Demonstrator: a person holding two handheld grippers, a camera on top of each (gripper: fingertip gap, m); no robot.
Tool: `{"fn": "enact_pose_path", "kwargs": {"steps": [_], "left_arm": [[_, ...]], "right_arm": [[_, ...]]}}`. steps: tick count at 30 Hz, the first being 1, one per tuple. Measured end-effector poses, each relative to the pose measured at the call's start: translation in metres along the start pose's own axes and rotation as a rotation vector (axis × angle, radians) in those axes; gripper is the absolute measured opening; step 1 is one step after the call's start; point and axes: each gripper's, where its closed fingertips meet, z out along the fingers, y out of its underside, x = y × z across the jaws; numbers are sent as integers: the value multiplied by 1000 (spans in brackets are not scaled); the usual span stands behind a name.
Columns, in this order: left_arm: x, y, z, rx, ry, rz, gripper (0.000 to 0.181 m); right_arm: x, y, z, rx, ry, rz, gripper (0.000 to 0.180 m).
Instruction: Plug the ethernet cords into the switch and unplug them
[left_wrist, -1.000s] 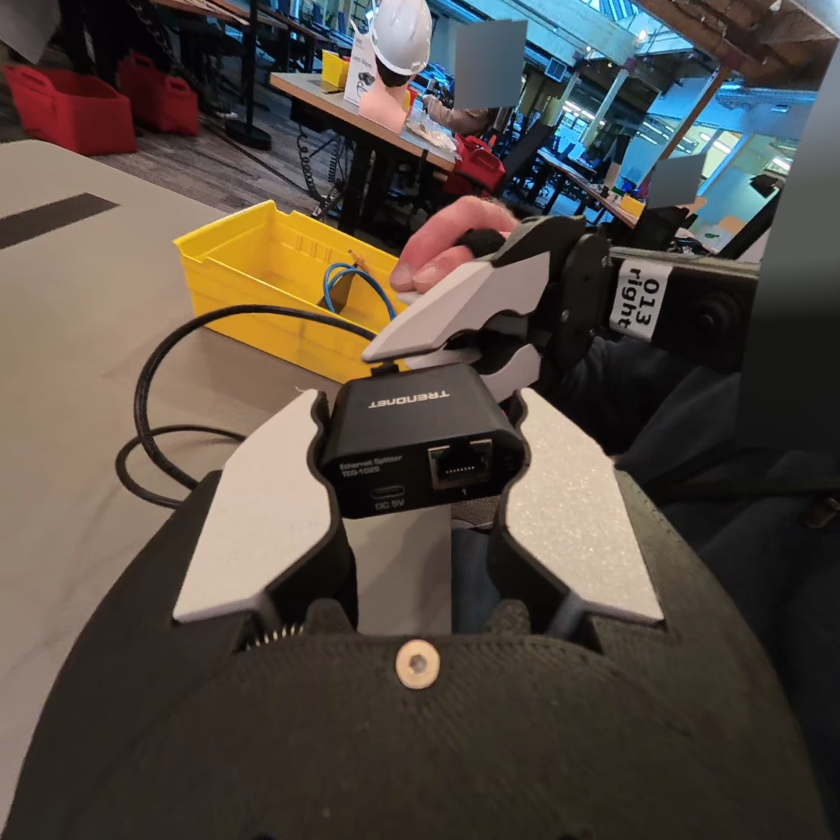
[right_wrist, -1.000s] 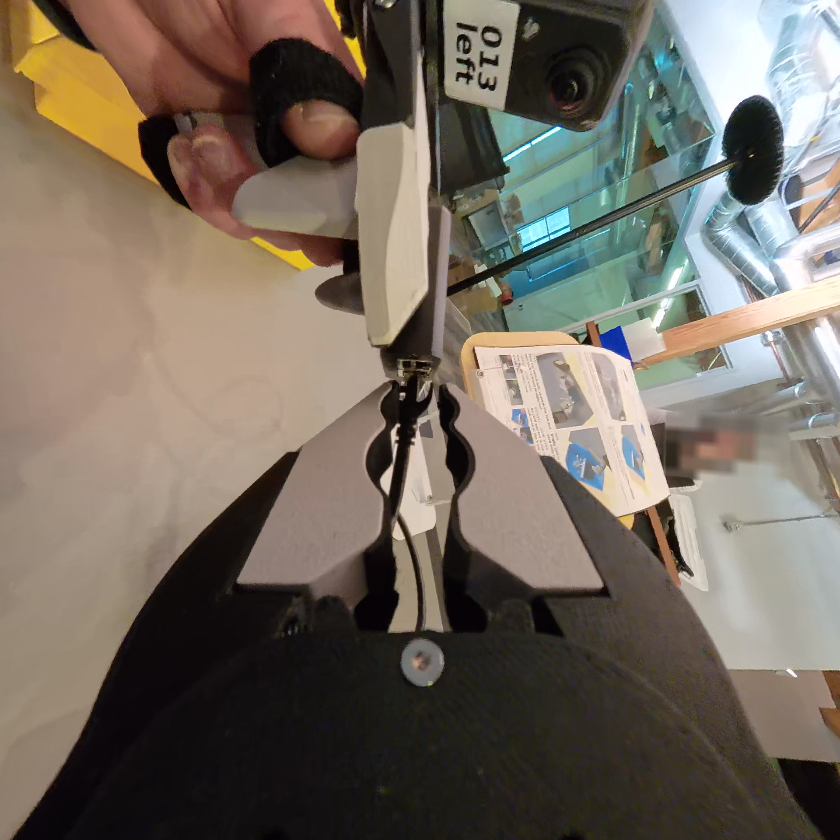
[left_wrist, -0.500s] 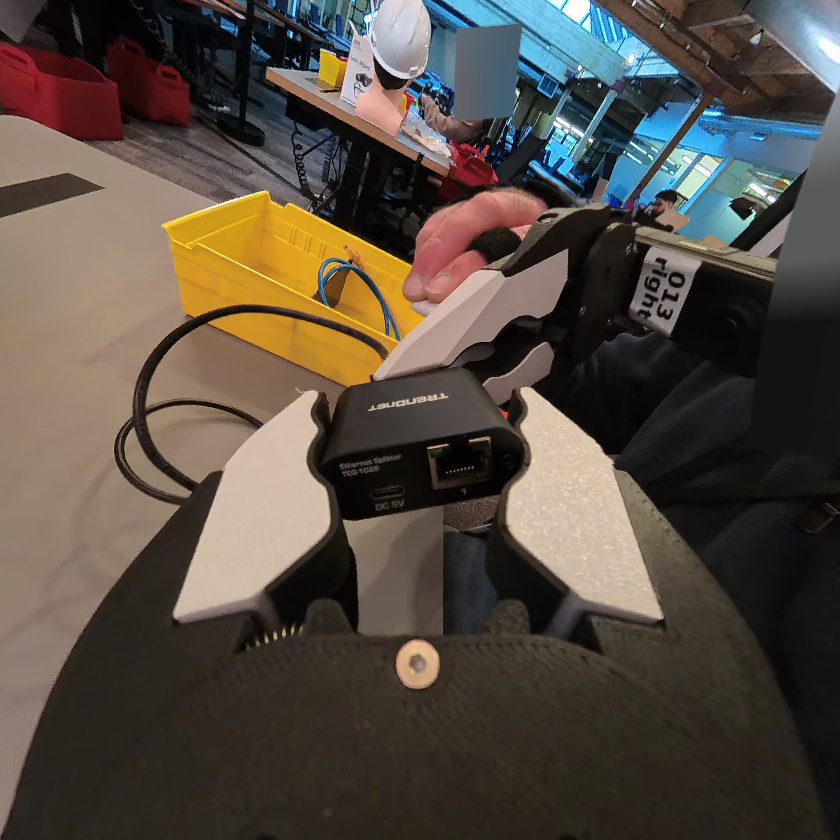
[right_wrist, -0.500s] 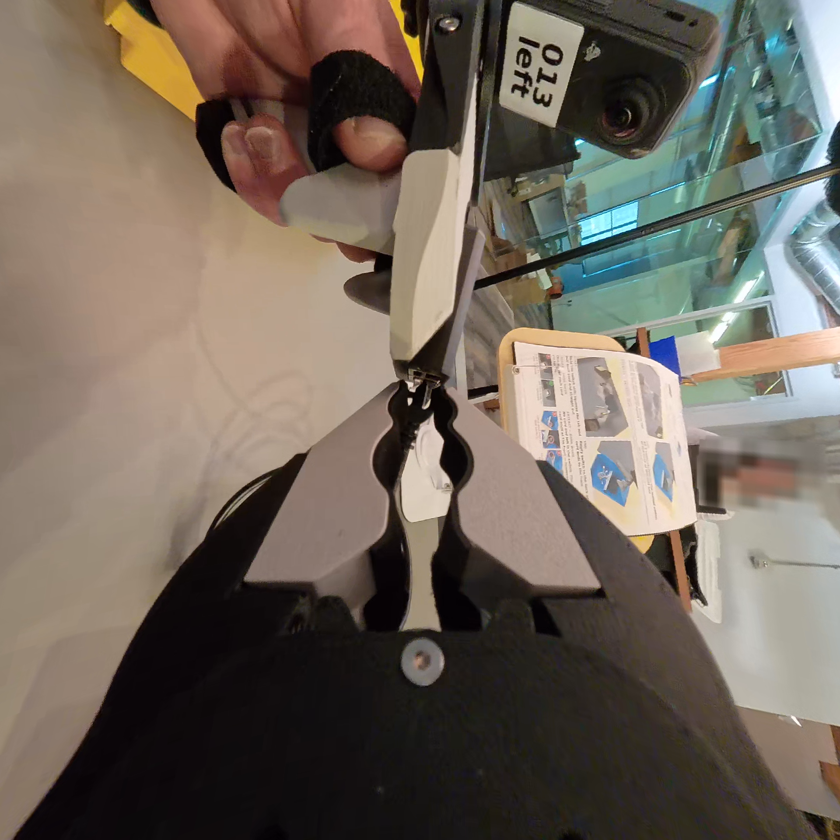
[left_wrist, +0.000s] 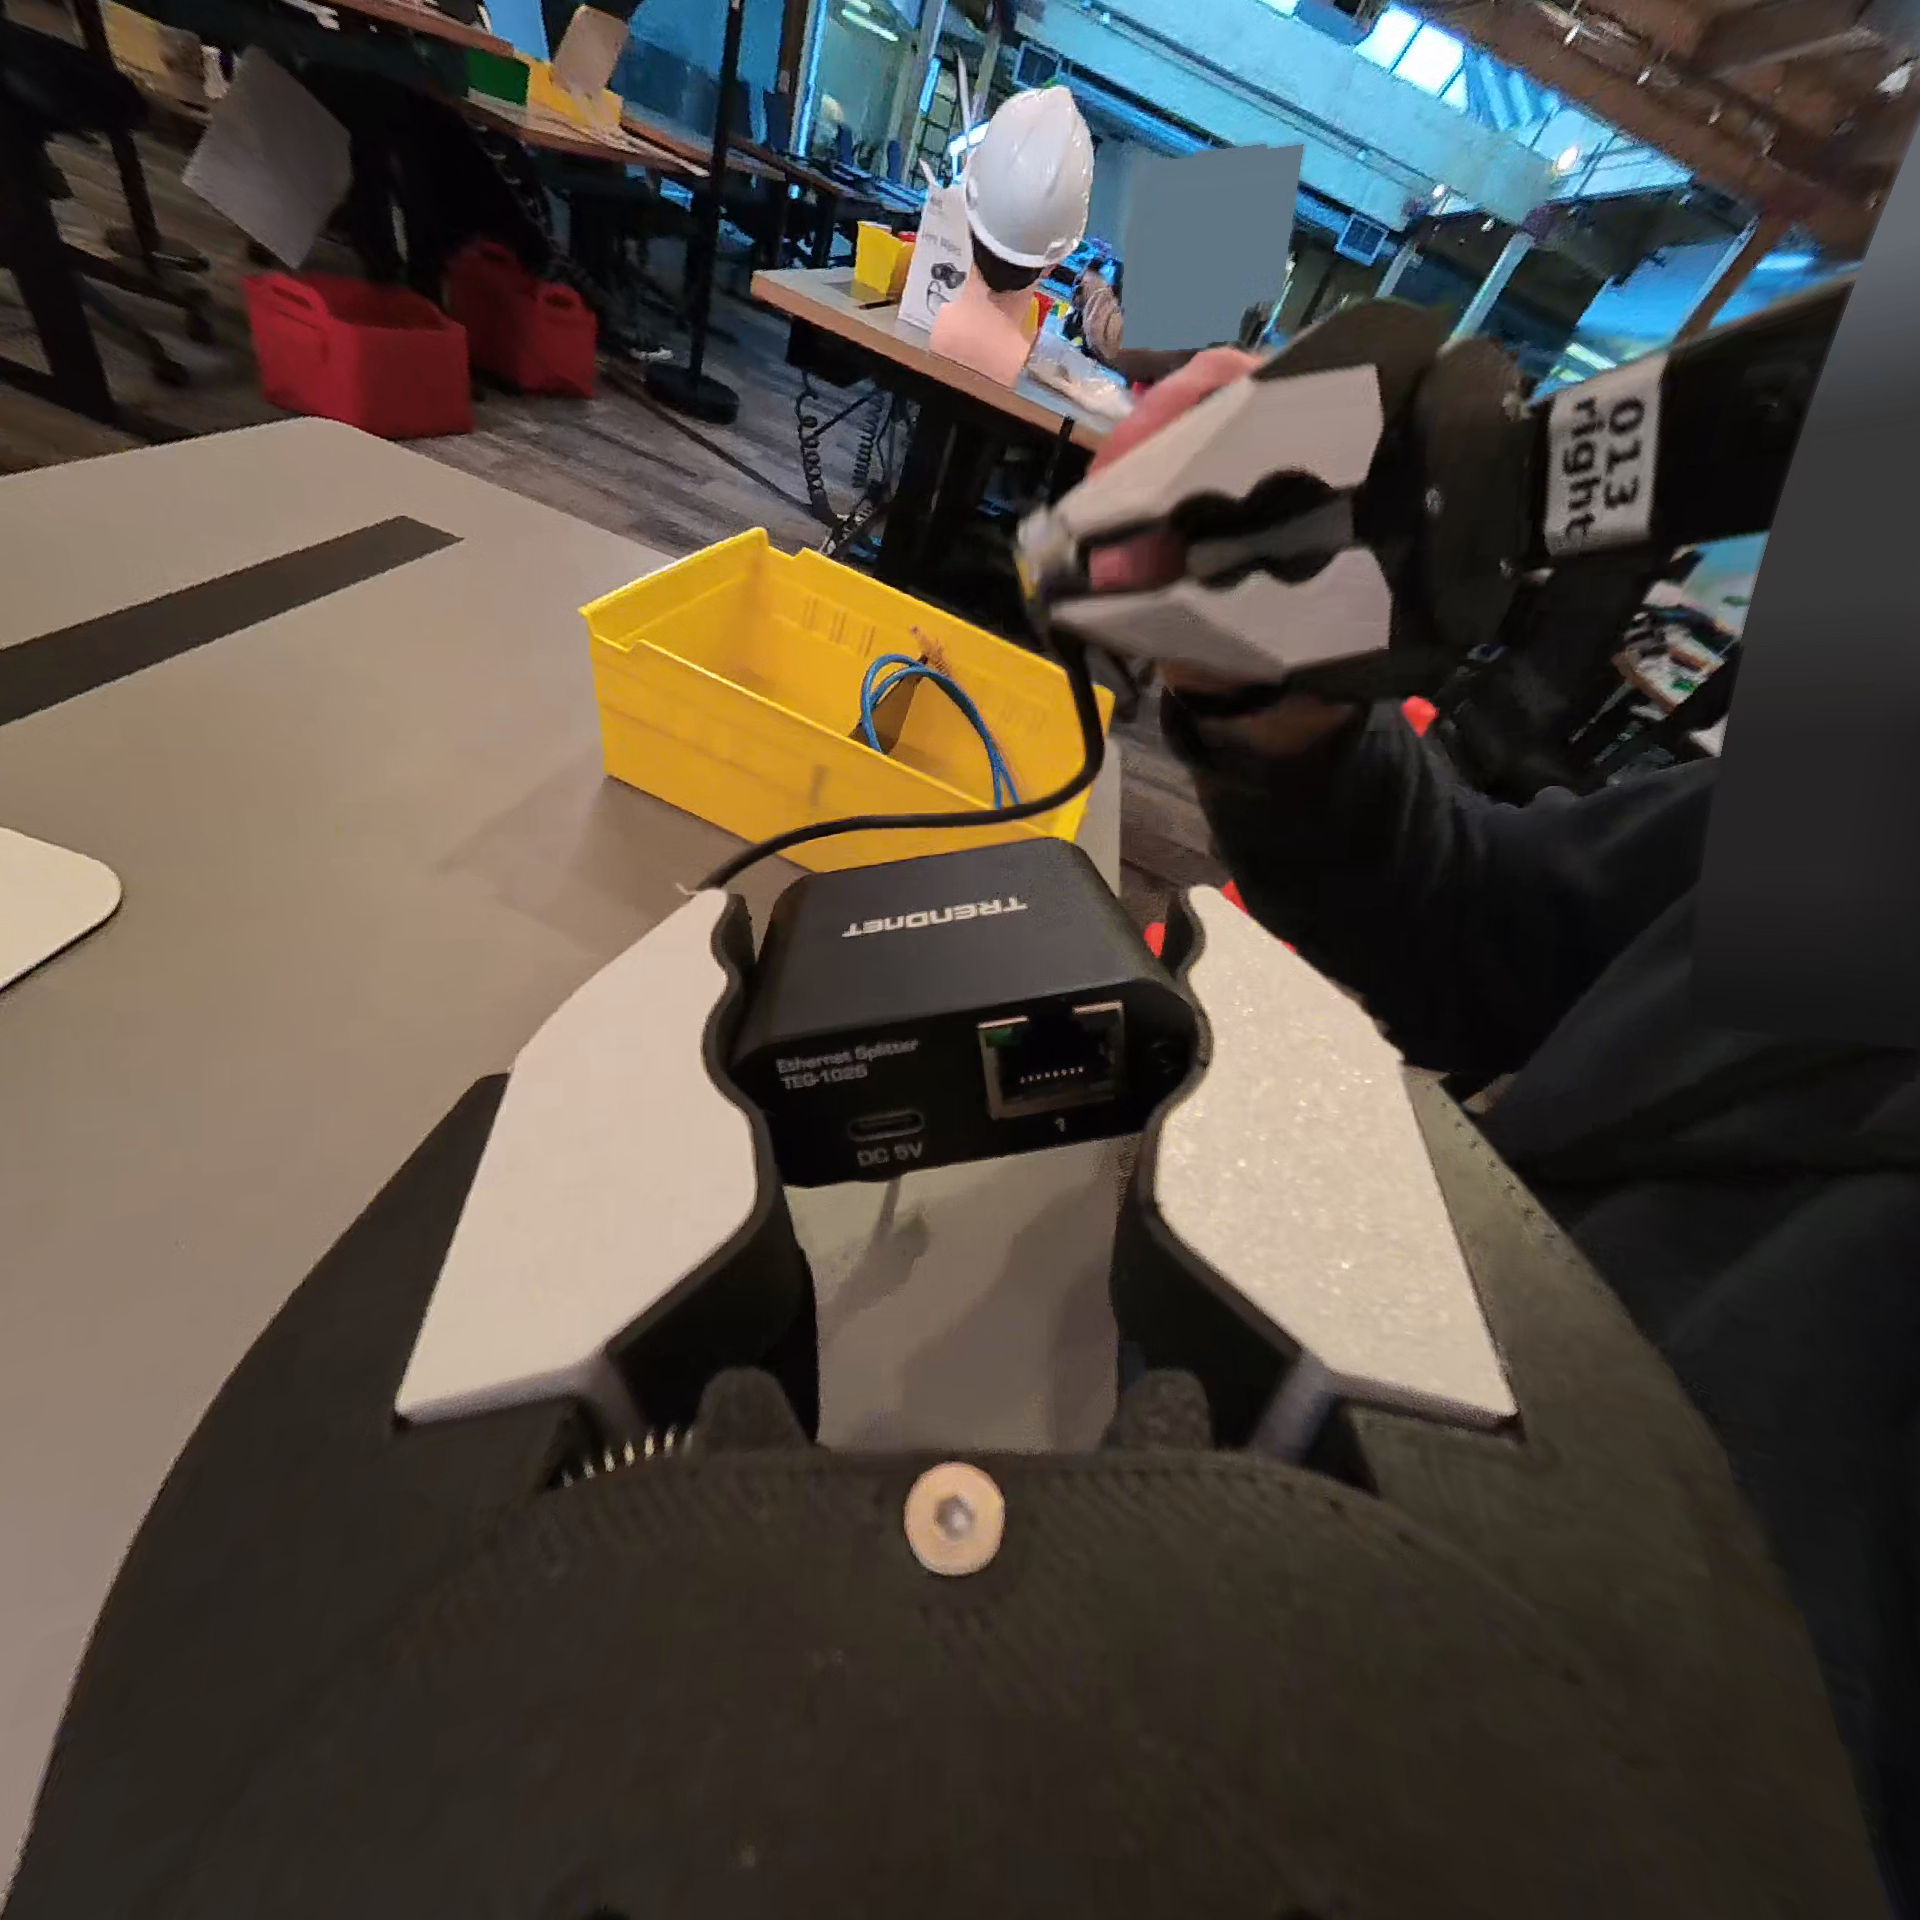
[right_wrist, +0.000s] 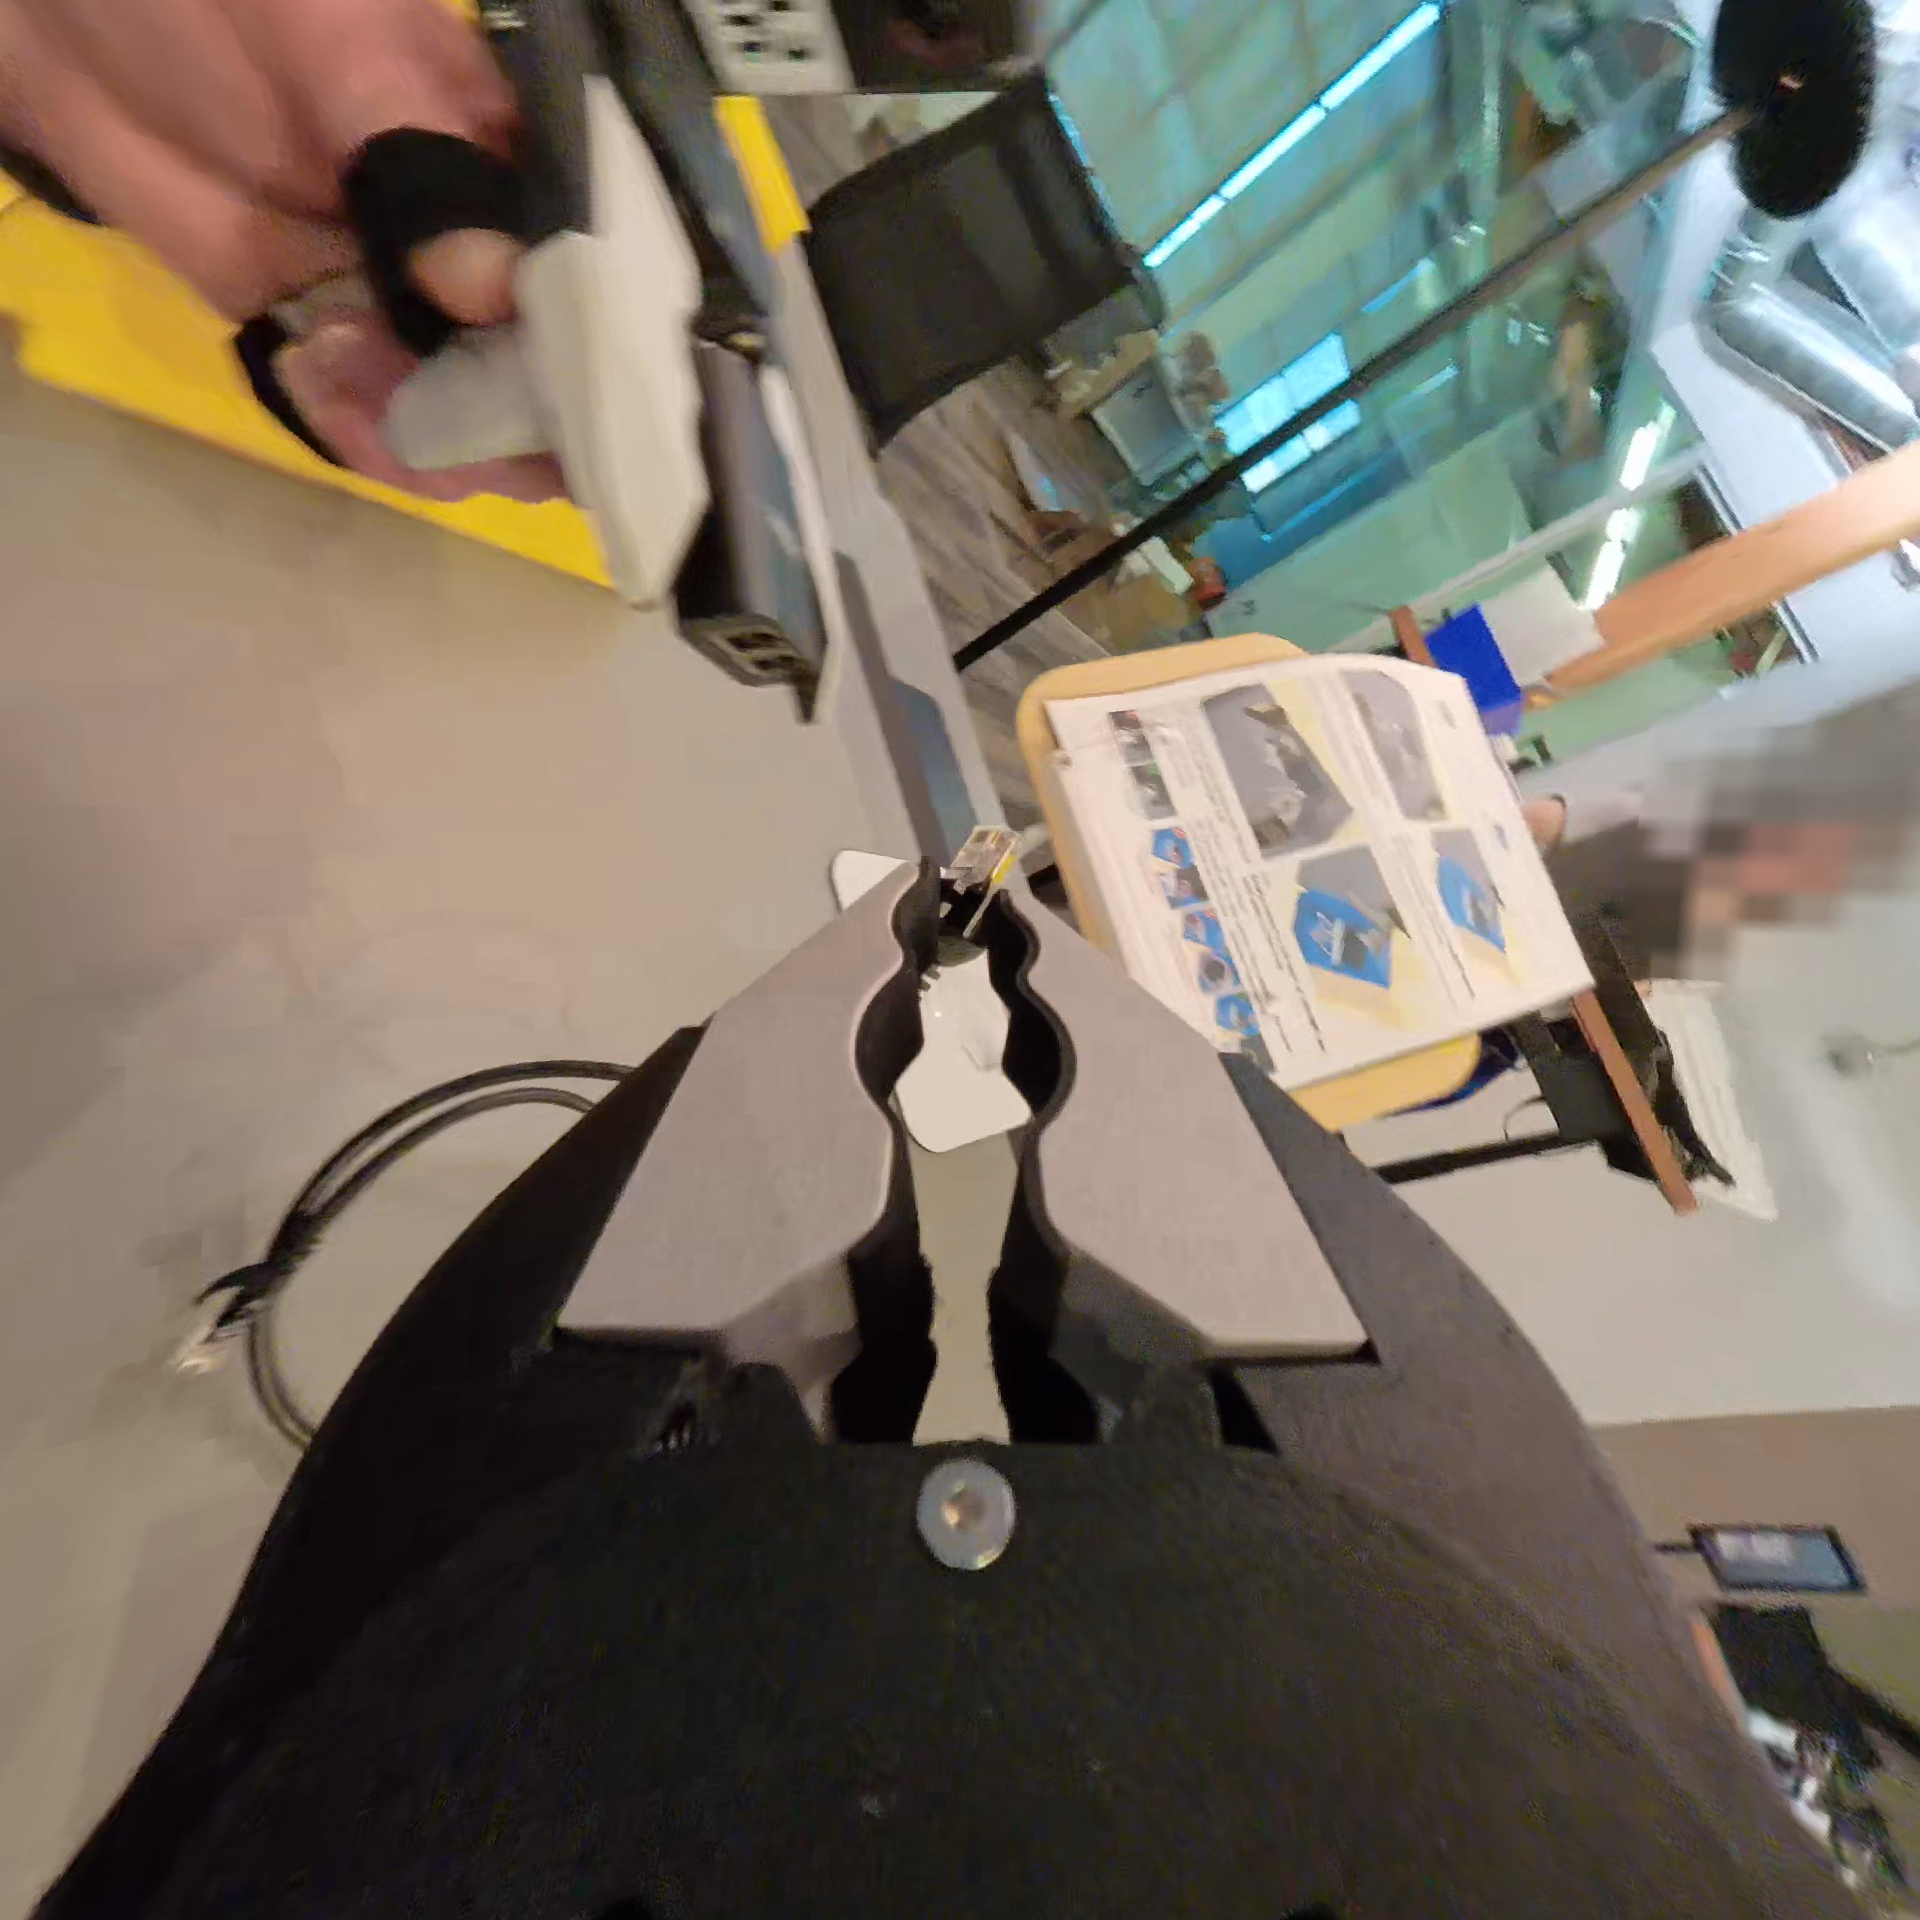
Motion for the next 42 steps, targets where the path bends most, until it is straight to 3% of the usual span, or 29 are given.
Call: {"fn": "enact_pose_path", "kwargs": {"steps": [7, 14, 18, 27, 34, 37, 42], "left_arm": [[-7, -4, -7, 17, -4, -27, 75], [-9, -2, -8, 0, -17, -15, 75], [-9, 0, -7, -3, -15, -20, 75], [-9, 4, -4, -12, -20, -21, 75], [-11, 8, -1, -22, -18, -28, 75], [-10, 10, 0, -30, -11, -31, 75], [-10, 12, -1, -36, -5, -39, 75]], "right_arm": [[83, 1, -48, -50, 191, 31, 7], [163, 4, -133, -145, 425, 23, 8], [180, 37, -166, -278, 507, 54, 8], [97, 181, -167, -521, 457, 286, 9], [47, 201, -159, -461, 376, 569, 9], [18, 229, -147, -563, 326, 544, 9], [-29, 268, -123, -596, 225, 720, 12]]}}
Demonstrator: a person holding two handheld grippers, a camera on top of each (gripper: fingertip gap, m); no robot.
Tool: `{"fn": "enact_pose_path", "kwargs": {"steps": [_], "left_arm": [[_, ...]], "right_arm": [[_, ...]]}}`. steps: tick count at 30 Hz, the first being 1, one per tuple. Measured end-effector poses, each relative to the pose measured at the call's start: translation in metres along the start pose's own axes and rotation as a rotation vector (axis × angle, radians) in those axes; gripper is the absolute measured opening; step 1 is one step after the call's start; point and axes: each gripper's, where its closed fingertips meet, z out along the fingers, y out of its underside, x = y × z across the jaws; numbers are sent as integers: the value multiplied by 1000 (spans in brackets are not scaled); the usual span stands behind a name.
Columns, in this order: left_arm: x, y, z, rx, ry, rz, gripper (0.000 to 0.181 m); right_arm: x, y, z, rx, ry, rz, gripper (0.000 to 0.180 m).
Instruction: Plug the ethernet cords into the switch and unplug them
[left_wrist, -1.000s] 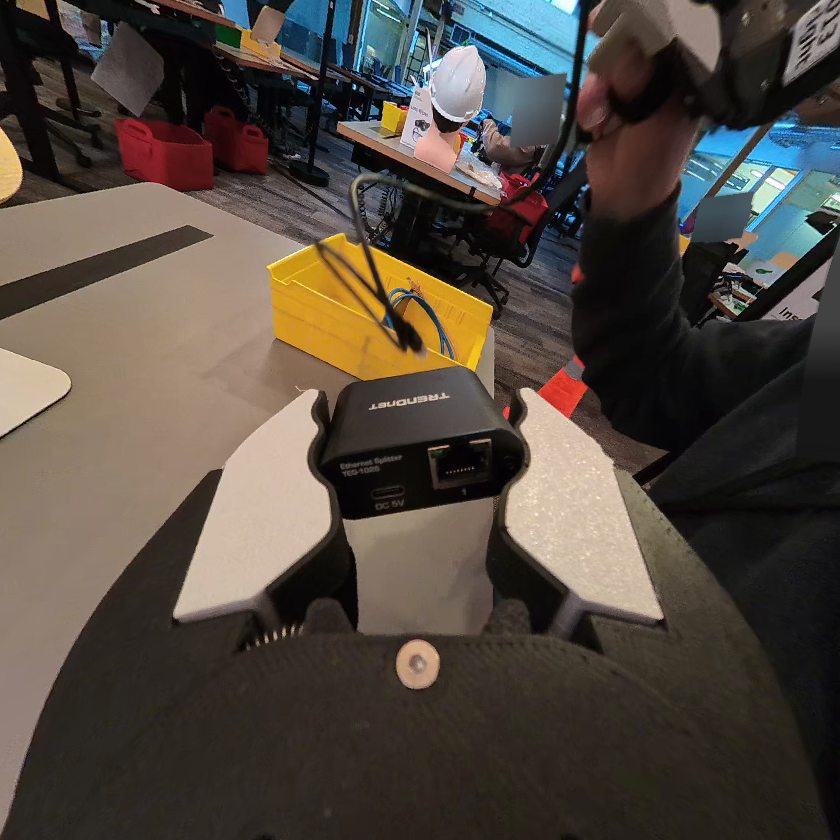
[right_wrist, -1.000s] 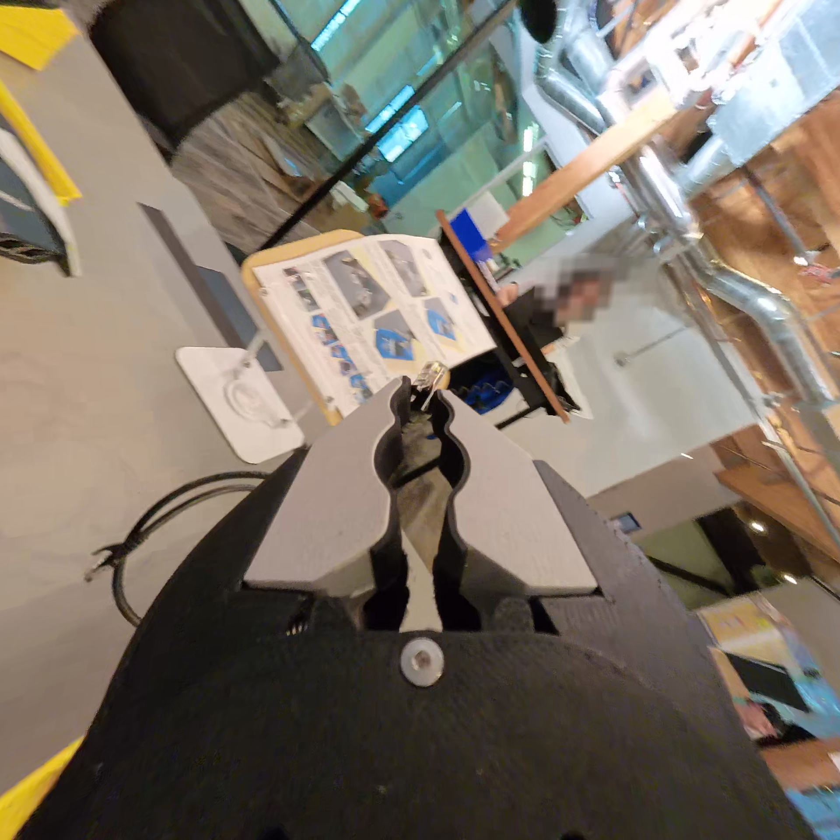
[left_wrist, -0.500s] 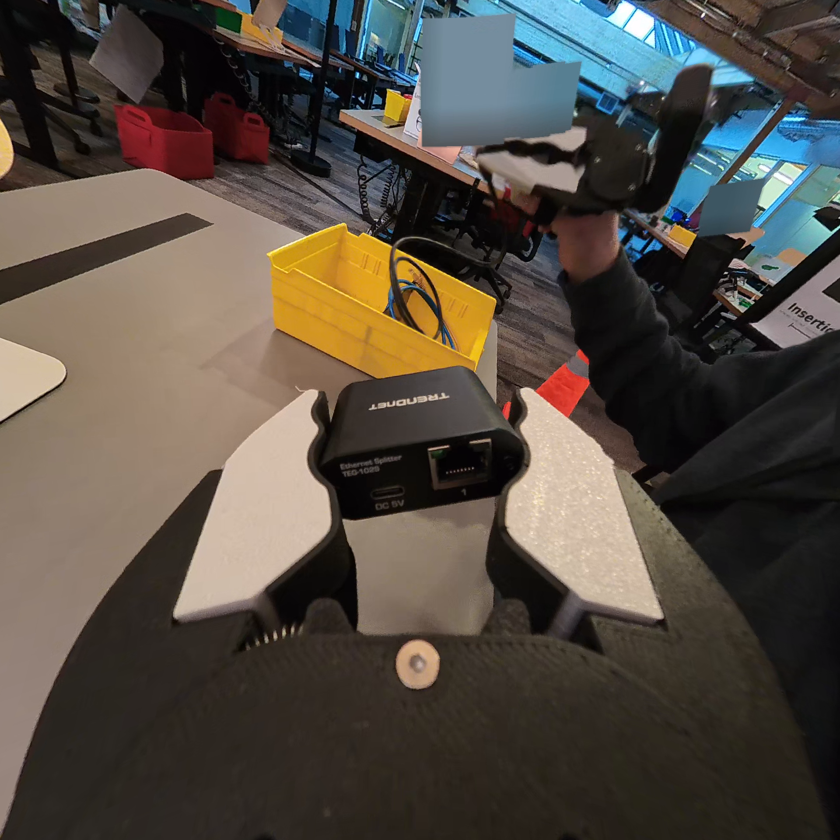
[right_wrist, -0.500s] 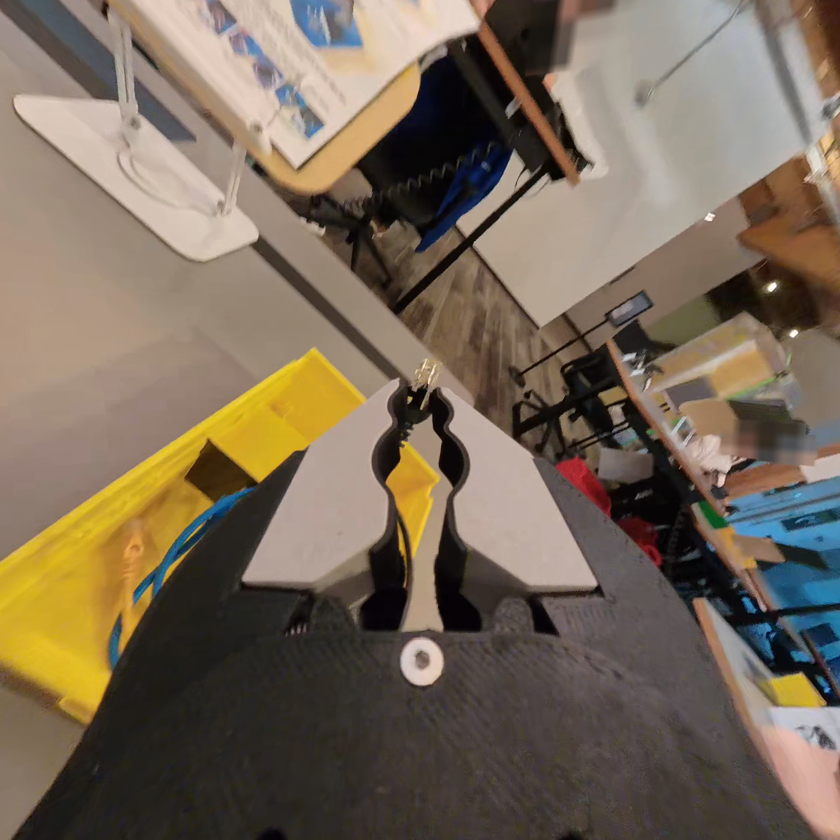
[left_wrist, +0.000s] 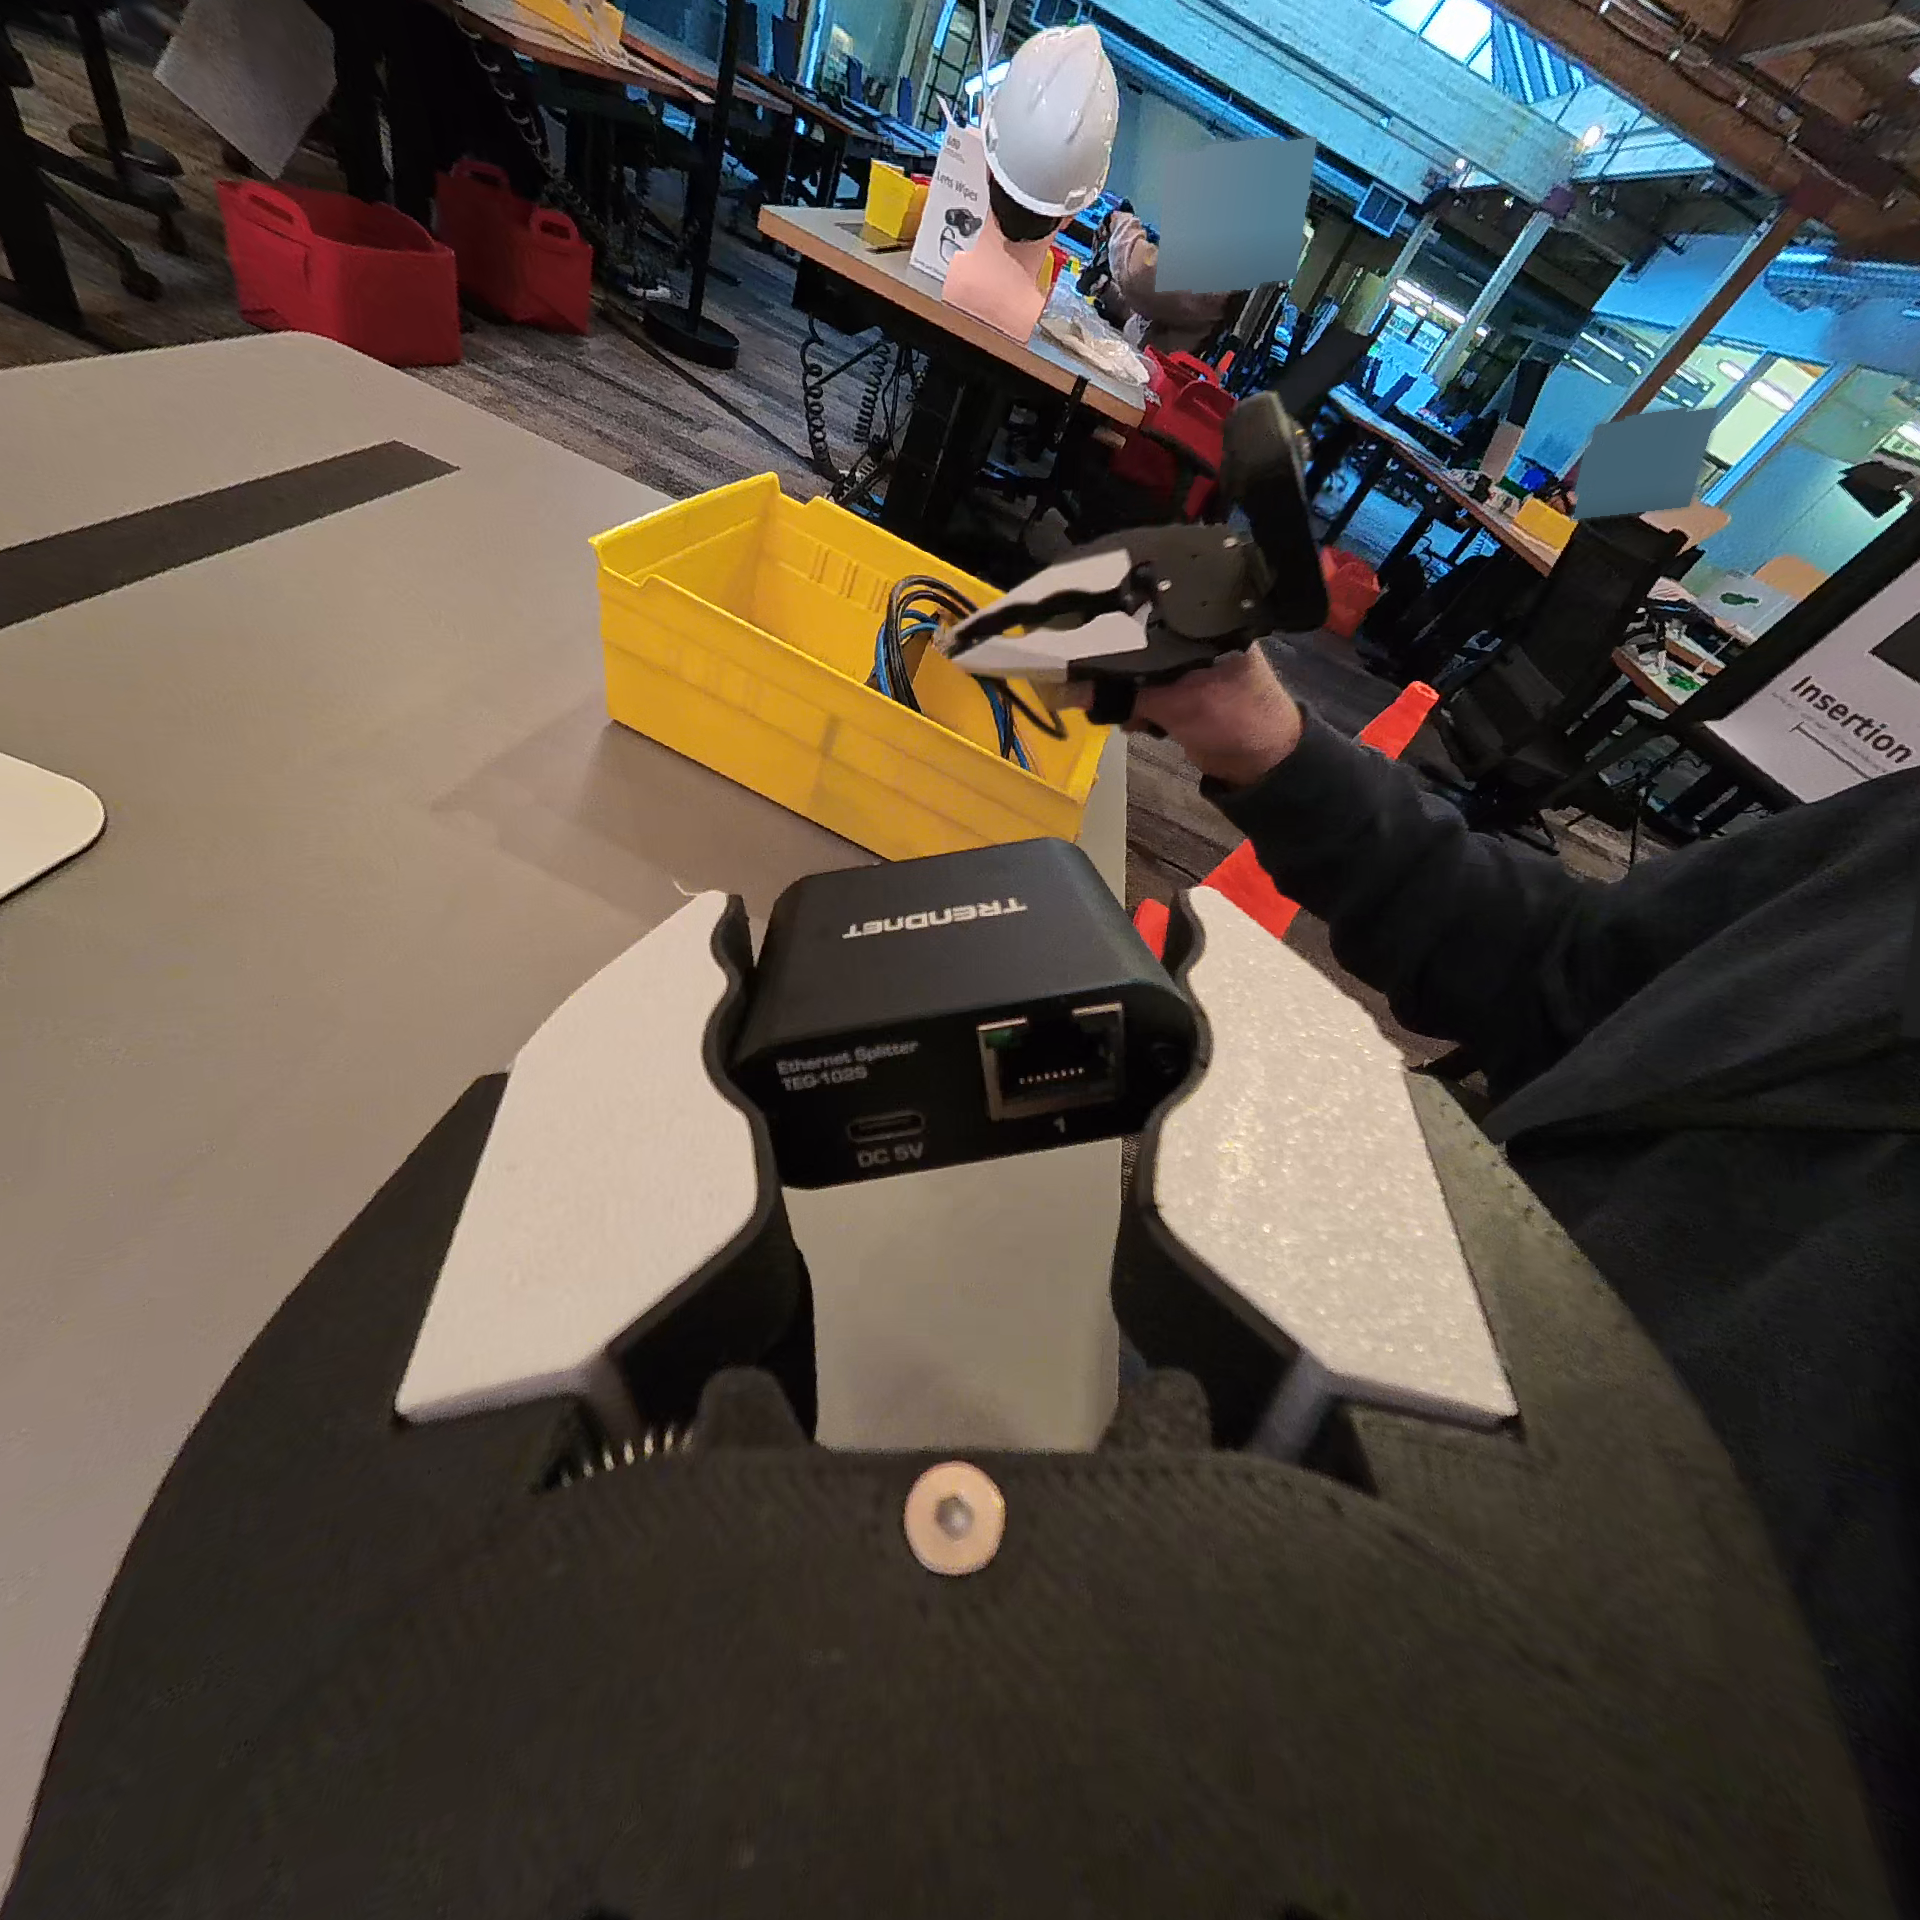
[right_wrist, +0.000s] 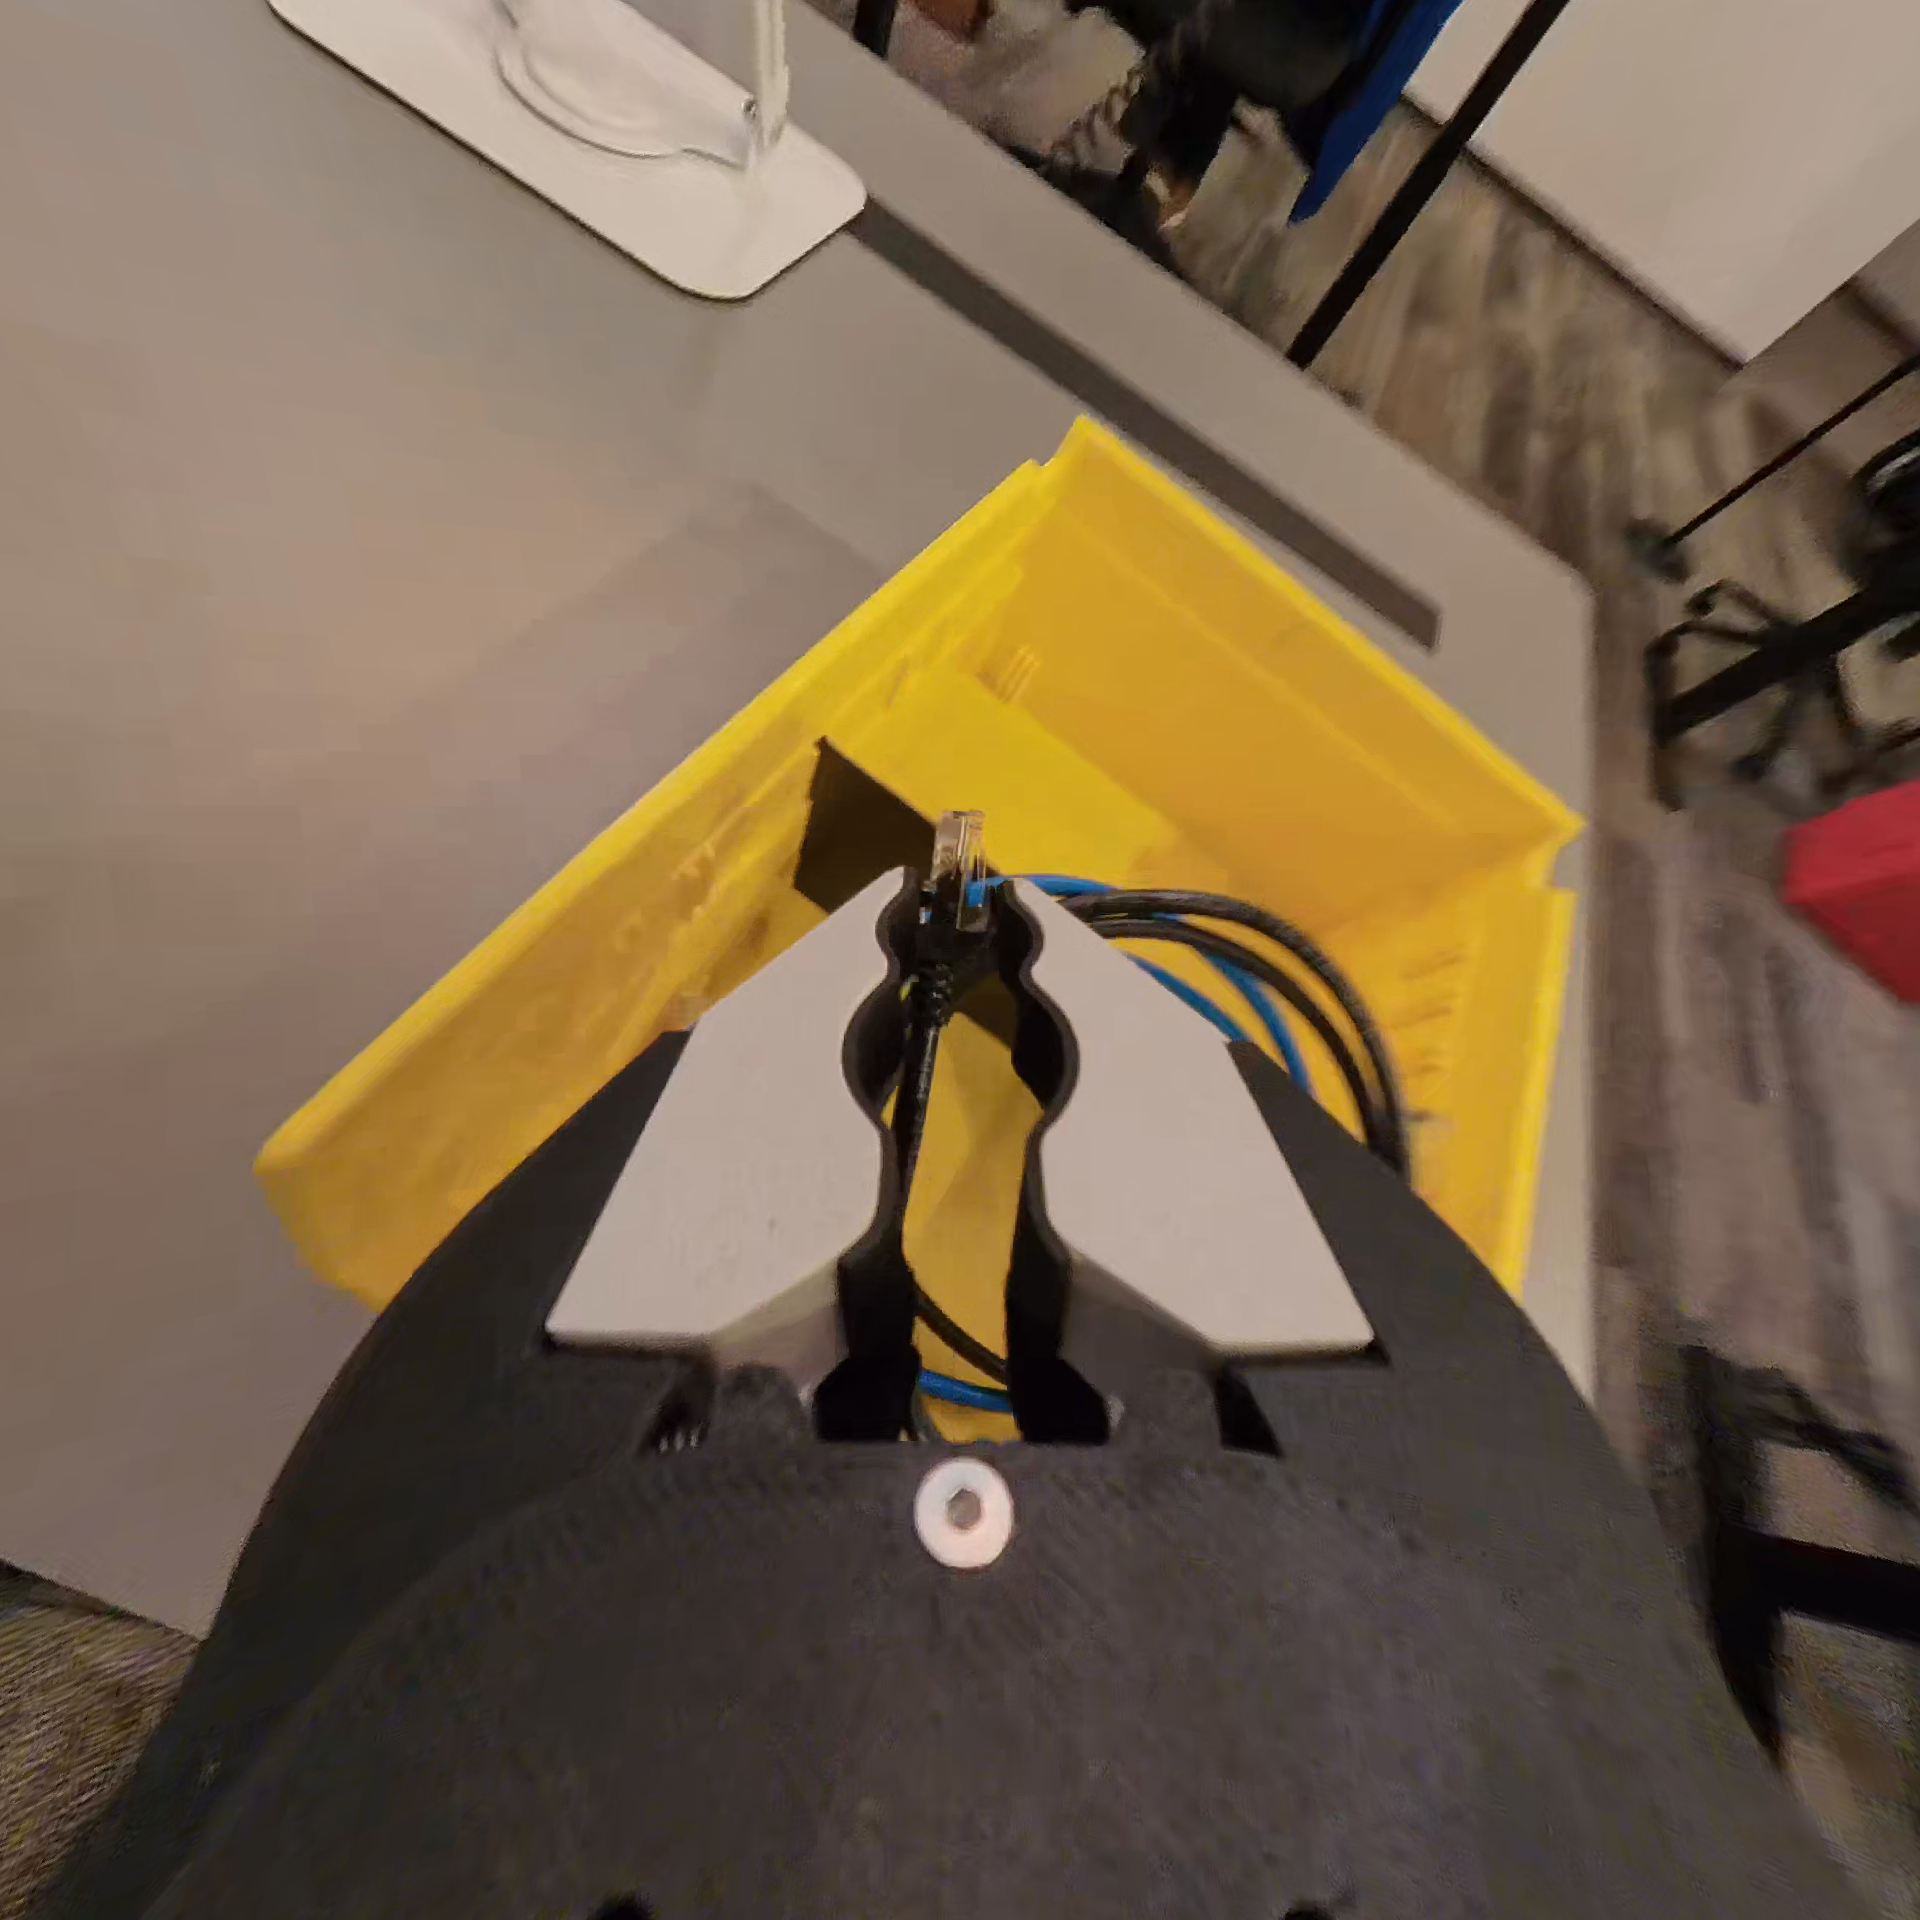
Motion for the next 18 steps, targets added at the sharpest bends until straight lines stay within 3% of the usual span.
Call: {"fn": "enact_pose_path", "kwargs": {"steps": [3, 6, 9, 13, 18], "left_arm": [[0, 1, 0, -6, -1, 1, 75], [-1, 3, 3, -15, 2, -1, 75], [-2, 5, 4, -20, 4, -6, 75], [-2, 7, 7, -20, 12, -8, 75], [8, 7, 14, -12, 49, -7, 76]], "right_arm": [[-15, 29, 16, -157, -94, 63, 47], [-22, 51, 17, -295, -142, 18, 64], [-23, 41, 0, -259, -182, 16, 66], [-18, -9, -33, -79, -159, -16, 59], [-91, -110, -62, 242, -163, -424, 61]]}}
